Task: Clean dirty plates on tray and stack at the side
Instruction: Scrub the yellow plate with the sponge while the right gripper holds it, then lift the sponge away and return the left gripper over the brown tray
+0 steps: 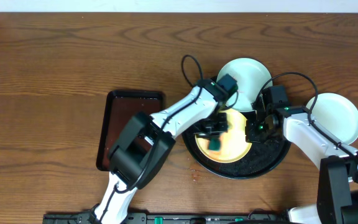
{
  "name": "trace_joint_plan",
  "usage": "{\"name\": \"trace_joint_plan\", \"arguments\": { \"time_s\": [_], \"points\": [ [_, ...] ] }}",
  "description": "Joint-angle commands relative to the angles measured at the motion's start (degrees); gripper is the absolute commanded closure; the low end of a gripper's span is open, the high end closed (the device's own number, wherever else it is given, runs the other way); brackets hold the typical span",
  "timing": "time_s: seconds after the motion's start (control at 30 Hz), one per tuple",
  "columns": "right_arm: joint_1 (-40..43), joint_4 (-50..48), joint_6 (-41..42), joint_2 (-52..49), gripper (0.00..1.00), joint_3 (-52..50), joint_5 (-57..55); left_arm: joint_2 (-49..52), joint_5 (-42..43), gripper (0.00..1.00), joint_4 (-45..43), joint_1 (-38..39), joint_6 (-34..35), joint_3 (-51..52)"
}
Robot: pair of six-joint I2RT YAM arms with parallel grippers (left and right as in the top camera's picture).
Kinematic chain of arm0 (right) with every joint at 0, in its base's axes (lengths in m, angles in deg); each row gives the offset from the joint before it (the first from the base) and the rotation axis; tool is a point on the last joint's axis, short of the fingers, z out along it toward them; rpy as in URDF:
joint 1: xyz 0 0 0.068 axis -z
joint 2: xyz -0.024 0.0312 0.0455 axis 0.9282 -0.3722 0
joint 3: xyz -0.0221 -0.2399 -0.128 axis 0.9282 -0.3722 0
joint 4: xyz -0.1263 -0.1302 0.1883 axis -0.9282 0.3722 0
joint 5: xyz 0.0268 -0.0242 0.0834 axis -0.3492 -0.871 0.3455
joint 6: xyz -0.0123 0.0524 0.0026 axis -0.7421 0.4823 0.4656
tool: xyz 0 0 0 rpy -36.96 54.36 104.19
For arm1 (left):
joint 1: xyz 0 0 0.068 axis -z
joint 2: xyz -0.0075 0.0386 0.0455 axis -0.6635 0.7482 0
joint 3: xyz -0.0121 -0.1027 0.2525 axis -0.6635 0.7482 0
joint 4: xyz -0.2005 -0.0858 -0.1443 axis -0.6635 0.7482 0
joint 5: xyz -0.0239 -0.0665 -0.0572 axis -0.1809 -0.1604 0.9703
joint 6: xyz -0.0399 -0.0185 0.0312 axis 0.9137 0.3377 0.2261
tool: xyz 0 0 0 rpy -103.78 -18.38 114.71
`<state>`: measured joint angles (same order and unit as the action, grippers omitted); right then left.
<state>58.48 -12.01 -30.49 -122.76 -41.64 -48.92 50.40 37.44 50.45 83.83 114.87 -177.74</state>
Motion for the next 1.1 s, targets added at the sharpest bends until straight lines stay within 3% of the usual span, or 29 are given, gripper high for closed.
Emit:
{"name": "trace_joint_plan", "arguments": {
  "time_s": [0.0, 0.23, 0.7, 0.93, 1.07],
  "points": [
    [-0.2, 0.81, -0.66, -2.16, 0.99, -1.36, -5.53, 1.66, -19.61, 0.92, 2.51, -2.89, -0.11, 1.81],
    [-0.17, 0.85, -1.29, -2.16, 0.99, -1.36, -5.55, 1.64, -22.16, 0.92, 4.79, -4.87, -0.09, 0.22],
    [-0.17, 1.27, -1.29, -2.16, 0.99, -1.36, -7.69, -4.0, -22.23, 0.92, 20.63, -6.25, -3.41, -15.41],
    [-0.17, -3.85, -2.62, -2.14, 0.99, -1.27, -7.23, -14.71, -22.4, 0.92, 25.31, -13.25, -8.52, -15.3],
    [-0.2, -1.57, -2.8, -0.81, 0.99, 0.85, -5.88, -20.0, -22.36, 0.92, 27.5, -19.98, -10.71, -15.26]
  ]
}}
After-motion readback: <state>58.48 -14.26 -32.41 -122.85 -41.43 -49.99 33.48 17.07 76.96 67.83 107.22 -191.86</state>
